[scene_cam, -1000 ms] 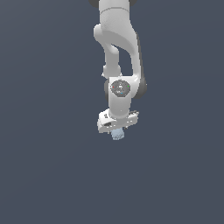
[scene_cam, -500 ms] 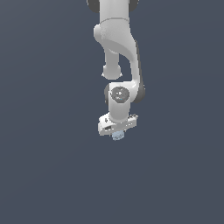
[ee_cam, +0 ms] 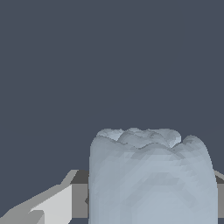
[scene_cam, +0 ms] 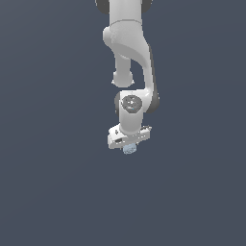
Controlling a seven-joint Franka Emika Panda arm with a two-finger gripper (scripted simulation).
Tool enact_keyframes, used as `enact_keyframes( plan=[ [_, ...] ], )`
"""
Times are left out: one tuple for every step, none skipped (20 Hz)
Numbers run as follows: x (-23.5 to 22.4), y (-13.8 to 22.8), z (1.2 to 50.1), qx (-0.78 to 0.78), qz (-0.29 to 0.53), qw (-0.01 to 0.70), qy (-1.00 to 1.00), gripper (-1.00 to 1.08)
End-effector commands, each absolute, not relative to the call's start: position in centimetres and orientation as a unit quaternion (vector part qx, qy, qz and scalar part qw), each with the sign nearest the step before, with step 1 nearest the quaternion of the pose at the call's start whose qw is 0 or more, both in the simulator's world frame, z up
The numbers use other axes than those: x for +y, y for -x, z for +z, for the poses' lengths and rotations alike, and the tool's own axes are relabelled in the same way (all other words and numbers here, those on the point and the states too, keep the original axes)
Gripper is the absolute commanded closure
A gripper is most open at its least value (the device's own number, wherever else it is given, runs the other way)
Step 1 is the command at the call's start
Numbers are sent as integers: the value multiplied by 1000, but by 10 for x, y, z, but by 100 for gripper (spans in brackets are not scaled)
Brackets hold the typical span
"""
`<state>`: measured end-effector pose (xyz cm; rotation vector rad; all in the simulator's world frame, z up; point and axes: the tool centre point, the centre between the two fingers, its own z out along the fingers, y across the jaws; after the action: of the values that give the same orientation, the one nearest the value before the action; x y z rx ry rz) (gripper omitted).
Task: Pick up the object and move it to a goal position.
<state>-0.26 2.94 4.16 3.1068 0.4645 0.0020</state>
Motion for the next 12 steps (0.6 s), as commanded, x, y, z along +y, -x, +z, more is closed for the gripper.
enact_keyframes(
  plan=[
    [30, 3, 43, 148, 1, 0, -989, 108],
    [30, 2, 44, 148, 1, 0, -989, 108],
    [30, 2, 47, 148, 1, 0, -989, 108],
    [30, 2, 50, 148, 1, 0, -989, 108],
    [31, 2, 53, 148, 1, 0, -989, 108],
    [31, 1, 57, 148, 1, 0, -989, 108],
    [32, 1, 62, 148, 1, 0, -989, 108],
    [33, 0, 68, 148, 1, 0, -989, 108],
    [33, 0, 74, 148, 1, 0, -989, 108],
    [34, -1, 81, 148, 1, 0, -989, 108],
    [35, -1, 88, 148, 1, 0, -989, 108],
    [36, -2, 96, 148, 1, 0, -989, 108]
  ],
)
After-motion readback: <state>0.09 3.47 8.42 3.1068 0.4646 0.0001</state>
